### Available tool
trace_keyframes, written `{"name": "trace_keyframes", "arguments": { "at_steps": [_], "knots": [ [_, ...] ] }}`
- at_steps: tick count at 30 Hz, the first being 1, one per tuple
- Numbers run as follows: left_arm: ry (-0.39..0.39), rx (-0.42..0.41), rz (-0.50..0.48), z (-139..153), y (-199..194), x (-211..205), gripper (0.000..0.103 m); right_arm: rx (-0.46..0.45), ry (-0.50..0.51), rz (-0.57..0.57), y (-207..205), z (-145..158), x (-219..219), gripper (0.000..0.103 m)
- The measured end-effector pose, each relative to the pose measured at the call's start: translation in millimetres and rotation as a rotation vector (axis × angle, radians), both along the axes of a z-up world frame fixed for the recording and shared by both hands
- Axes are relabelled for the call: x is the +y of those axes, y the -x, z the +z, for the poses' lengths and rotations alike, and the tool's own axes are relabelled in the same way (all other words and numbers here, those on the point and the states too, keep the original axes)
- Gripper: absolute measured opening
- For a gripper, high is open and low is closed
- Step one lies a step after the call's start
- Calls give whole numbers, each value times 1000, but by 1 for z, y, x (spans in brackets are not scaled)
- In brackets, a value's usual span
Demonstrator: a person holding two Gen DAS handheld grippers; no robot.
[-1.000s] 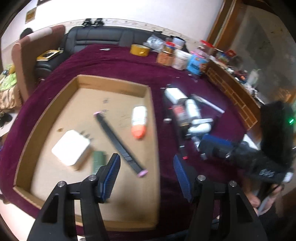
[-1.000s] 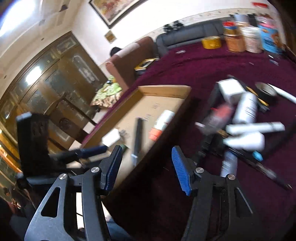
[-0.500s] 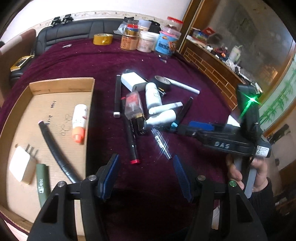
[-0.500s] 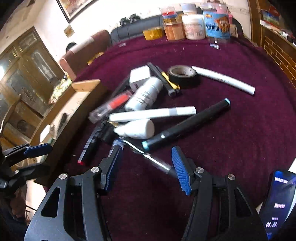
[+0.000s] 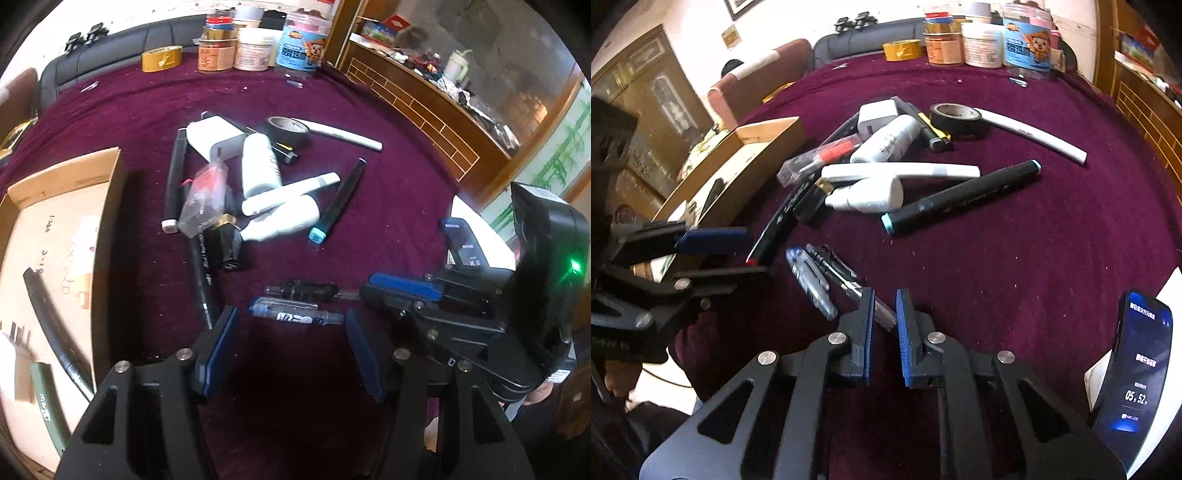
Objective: Organize rigid objects
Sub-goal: 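Grasp the clear ballpoint pen with the right gripper while the left grasps a clear pen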
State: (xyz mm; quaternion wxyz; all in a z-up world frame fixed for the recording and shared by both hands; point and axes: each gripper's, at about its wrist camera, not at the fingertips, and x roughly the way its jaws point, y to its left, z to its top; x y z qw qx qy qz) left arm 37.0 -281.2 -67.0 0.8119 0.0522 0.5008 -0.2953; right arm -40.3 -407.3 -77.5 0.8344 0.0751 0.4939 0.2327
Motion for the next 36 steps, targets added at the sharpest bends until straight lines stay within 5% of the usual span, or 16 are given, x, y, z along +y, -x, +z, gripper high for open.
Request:
{"name": "trace_keyframes", "arguments": {
  "at_steps": [4,6,10,12,14,17,22,28,33,36],
  "knots": [
    [-13,24,1,-5,2,-2,60,6,23,42,-3,-4,4,36],
    [-10,26,9,-4,2,-1,60,-22,81,80,-1,-6,11,37],
    [4,41,26,-2,2,5,60,-54,122,112,-1,-6,16,35],
    [4,55,18,-5,2,4,60,-62,157,97,-3,-7,15,19],
    [9,77,16,-9,2,1,60,-31,110,59,-9,-9,4,14],
    [-1,62,-4,-10,4,-7,60,-7,89,4,-12,-10,-7,14],
    [-81,-81,-111,-6,5,-30,60,21,30,-48,-15,-13,-14,13],
    [-149,-69,-213,-29,-7,-39,59,61,-60,-104,-19,-16,-23,13],
    [-119,6,-296,-26,14,-34,59,64,-60,-105,-21,-16,-21,13],
    [-174,-39,-308,-26,22,-38,55,66,-54,-108,-21,-16,-20,13]
  ]
}}
